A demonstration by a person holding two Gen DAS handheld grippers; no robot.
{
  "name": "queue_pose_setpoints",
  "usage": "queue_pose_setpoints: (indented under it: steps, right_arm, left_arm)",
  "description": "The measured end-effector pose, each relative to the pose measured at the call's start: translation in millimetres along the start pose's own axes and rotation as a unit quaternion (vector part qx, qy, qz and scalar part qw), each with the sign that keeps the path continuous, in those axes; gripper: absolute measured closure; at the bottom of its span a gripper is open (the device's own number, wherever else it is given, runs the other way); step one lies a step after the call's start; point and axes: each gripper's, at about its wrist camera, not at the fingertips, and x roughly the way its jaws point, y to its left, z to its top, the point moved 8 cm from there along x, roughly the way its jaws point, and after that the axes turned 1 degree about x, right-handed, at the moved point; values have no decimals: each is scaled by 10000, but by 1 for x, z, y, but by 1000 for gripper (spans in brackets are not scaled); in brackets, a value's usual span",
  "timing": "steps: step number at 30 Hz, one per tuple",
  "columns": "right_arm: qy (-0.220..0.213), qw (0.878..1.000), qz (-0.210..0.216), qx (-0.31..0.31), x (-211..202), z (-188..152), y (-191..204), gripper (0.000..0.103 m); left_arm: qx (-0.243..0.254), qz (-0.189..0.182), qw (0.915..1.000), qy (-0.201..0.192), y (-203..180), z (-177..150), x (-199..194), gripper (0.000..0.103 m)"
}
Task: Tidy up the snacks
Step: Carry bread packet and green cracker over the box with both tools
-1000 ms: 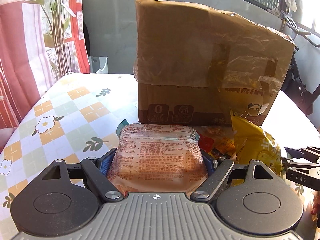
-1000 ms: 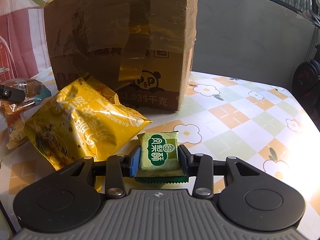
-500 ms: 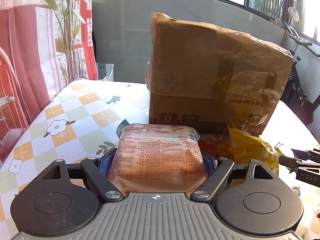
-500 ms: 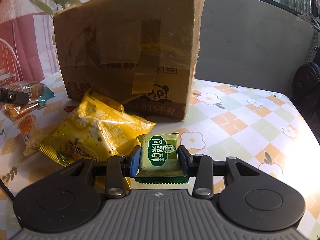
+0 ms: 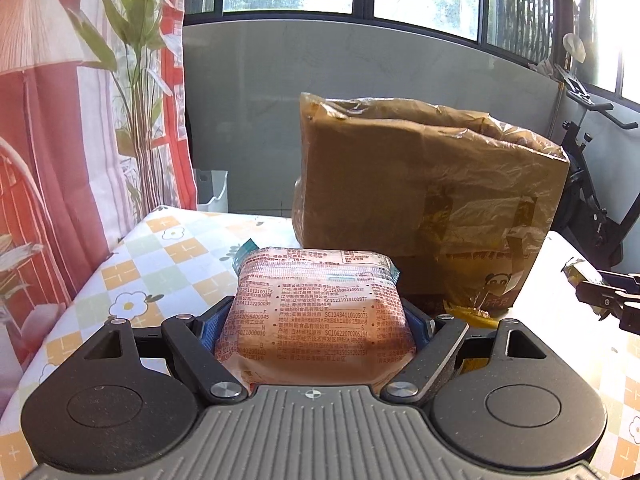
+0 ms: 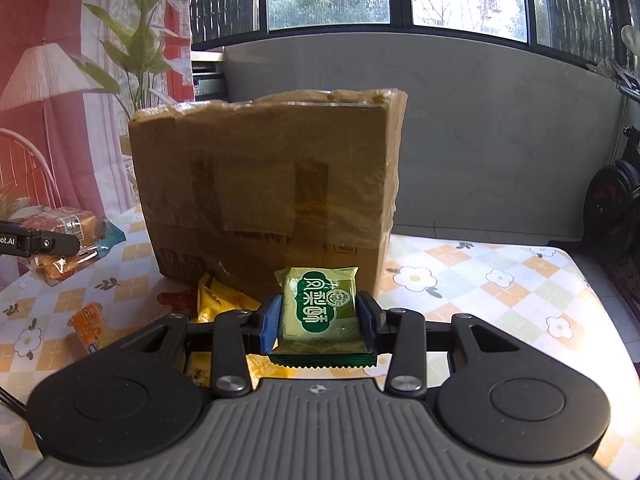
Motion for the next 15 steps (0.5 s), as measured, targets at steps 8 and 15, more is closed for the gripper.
queue_pose_setpoints:
  steps: [8,15]
  right_arm:
    - [-586,9982,141,40,-15,48,4,61]
    - [-929,9953,274,-64,-18,91,4,61]
  left_arm:
    - [251,-126,9984,-496,-15,45,-16,19]
    - [447,-250,9945,-917,-33,91,-22,19]
